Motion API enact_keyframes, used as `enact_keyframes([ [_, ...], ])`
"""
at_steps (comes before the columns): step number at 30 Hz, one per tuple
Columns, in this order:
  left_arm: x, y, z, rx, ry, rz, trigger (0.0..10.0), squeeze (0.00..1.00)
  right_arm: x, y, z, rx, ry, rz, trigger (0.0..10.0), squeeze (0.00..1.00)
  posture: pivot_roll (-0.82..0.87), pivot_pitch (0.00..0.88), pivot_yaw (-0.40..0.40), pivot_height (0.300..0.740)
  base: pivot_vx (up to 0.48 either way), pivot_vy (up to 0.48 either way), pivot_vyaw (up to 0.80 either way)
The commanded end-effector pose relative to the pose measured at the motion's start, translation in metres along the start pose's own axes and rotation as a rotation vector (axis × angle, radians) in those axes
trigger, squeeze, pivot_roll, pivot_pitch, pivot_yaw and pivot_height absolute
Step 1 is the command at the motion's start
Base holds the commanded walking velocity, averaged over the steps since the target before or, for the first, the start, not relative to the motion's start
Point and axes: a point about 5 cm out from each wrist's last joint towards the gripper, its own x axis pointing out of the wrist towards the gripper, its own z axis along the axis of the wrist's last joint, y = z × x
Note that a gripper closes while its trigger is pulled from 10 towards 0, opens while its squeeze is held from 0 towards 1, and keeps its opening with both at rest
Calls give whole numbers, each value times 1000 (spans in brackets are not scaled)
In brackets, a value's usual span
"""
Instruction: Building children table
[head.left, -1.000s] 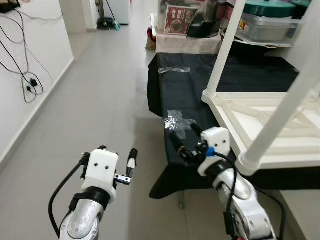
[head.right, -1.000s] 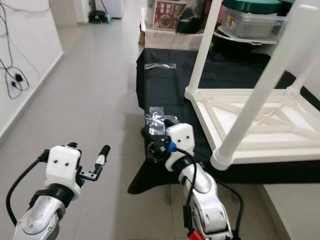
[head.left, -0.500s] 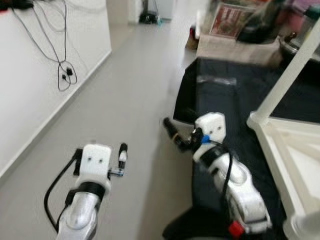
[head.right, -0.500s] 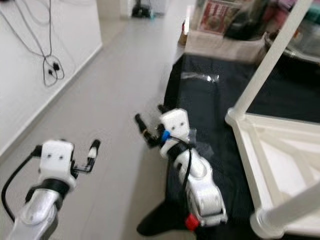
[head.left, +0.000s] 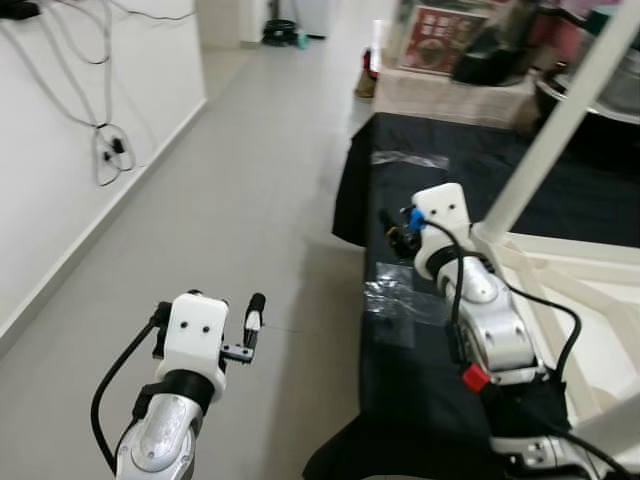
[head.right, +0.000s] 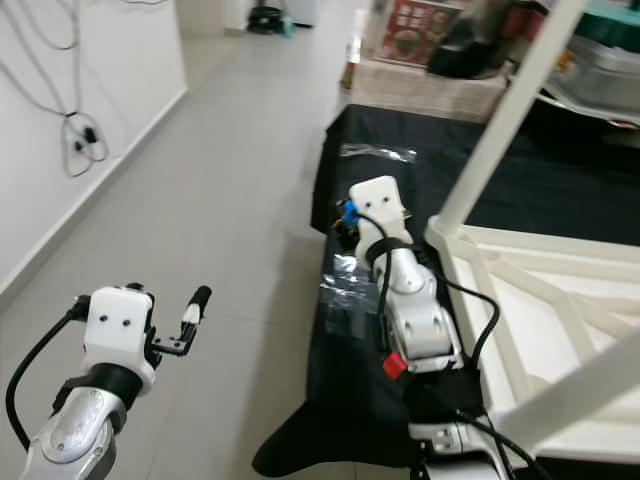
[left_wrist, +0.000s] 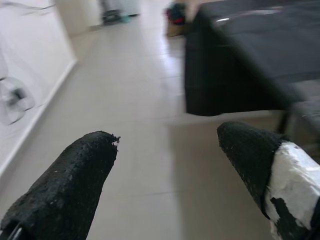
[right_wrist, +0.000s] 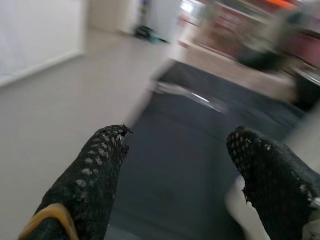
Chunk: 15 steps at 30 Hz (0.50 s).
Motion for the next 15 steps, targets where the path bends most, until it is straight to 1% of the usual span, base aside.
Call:
enact_keyframes([
  [1,-1,-4,-1,-1,12,-25,10000,0,3,-11,-5,20,39,-47,10000,0,92,103,-86,740,0,0,-763],
  [5,-1,-5,-1,1,11,-28,10000,0,3,-12,-5,20,39,-51,10000,0,93,101,-86,740,0,0,-763],
  [8,0,-5,-2,0,11,-25,10000,0,4,-5,-7,30,60,-10,10000,0,93,94,-85,740,0,0,-775],
  [15,0,-5,-3,4,11,-28,10000,0,6,6,-5,39,72,39,10000,0,93,86,-85,740,0,0,-773],
])
